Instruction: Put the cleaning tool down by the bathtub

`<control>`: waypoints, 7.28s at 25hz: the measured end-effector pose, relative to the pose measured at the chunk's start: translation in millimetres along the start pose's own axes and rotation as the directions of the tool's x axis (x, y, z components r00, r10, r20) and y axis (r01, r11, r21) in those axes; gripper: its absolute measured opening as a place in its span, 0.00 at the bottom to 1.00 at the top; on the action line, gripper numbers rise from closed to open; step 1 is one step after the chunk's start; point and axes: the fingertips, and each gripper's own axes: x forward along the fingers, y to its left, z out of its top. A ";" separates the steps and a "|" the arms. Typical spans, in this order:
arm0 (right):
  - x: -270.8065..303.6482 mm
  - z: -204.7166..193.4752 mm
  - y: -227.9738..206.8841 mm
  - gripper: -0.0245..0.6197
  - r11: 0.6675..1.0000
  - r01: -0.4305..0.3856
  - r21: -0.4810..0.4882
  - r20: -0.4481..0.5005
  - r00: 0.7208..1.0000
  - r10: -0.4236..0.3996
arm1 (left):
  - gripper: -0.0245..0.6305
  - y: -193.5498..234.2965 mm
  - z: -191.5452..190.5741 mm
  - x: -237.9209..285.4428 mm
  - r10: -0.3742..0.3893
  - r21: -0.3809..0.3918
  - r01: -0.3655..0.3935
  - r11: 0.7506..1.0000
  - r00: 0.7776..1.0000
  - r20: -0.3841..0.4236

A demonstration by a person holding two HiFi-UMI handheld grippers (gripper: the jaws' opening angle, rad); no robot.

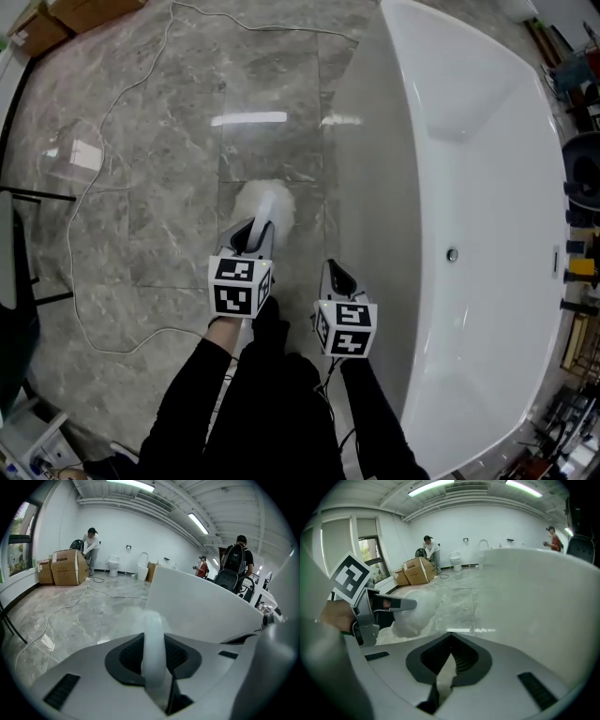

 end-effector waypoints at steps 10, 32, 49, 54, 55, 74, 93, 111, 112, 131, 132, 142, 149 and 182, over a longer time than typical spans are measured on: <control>65.6 -28.6 -10.6 0.04 1.000 -0.003 -0.029 0.057 0.998 0.005 | 0.18 21.7 -36.6 55.6 -0.014 0.019 0.013 1.000 0.998 0.056; 195.4 -86.3 -39.2 0.04 0.997 -0.026 -0.070 0.127 0.991 0.034 | 0.18 49.6 -125.4 169.0 -0.015 0.079 0.009 0.997 0.998 0.066; 230.0 -121.9 -59.0 0.04 0.997 -0.028 -0.077 0.097 0.995 0.035 | 0.18 54.5 -189.8 230.3 0.025 0.124 -0.019 0.992 0.999 -0.043; 234.5 -130.5 -65.3 0.04 0.998 -0.020 -0.067 0.086 0.996 0.026 | 0.18 65.0 -207.1 243.9 0.053 0.104 -0.044 0.994 0.995 -0.080; 235.0 -132.6 -65.8 0.04 0.998 -0.020 -0.059 0.083 0.996 0.025 | 0.18 66.9 -210.8 245.8 0.057 0.096 -0.048 0.994 0.995 -0.087; 246.7 -141.6 -69.6 0.04 0.998 -0.027 -0.056 0.040 0.999 0.030 | 0.18 85.2 -244.8 289.2 0.091 0.054 -0.083 0.995 0.980 -0.179; 252.5 -135.3 -62.6 0.04 0.996 -0.026 -0.082 0.028 0.999 0.028 | 0.21 82.6 -244.2 288.1 0.068 0.102 -0.052 0.993 0.984 -0.162; 215.1 -108.6 -59.1 0.04 0.998 -0.050 -0.033 0.105 0.993 0.053 | 0.25 50.3 -178.9 198.2 -0.024 0.109 0.027 0.994 0.999 -0.021; 211.8 -107.3 -57.9 0.04 0.998 -0.053 -0.029 0.109 0.992 0.056 | 0.25 48.4 -176.5 192.2 -0.026 0.117 0.028 0.993 1.000 -0.016; 180.5 -101.7 -36.6 0.04 0.996 -0.088 -0.027 0.123 0.988 0.090 | 0.05 30.9 -147.9 125.8 -0.034 0.129 0.025 0.991 0.997 0.072; 178.2 -101.6 -35.8 0.04 0.996 -0.088 -0.029 0.126 0.988 0.091 | 0.05 28.0 -147.4 122.7 -0.041 0.134 0.030 0.990 0.996 0.076; 147.0 -98.3 -32.6 0.04 0.994 -0.102 -0.034 0.186 0.977 0.106 | 0.05 5.0 -141.7 84.0 -0.095 0.187 0.066 0.980 0.984 0.149; 132.6 -96.5 -39.5 0.04 0.994 -0.102 -0.035 0.218 0.970 0.107 | 0.05 5.8 -136.0 67.6 -0.080 0.166 0.047 0.985 0.976 0.201; 118.8 -101.7 -23.9 0.04 0.990 -0.103 -0.097 0.257 0.958 0.125 | 0.05 7.9 -155.2 65.3 -0.061 0.121 0.037 0.992 0.977 0.204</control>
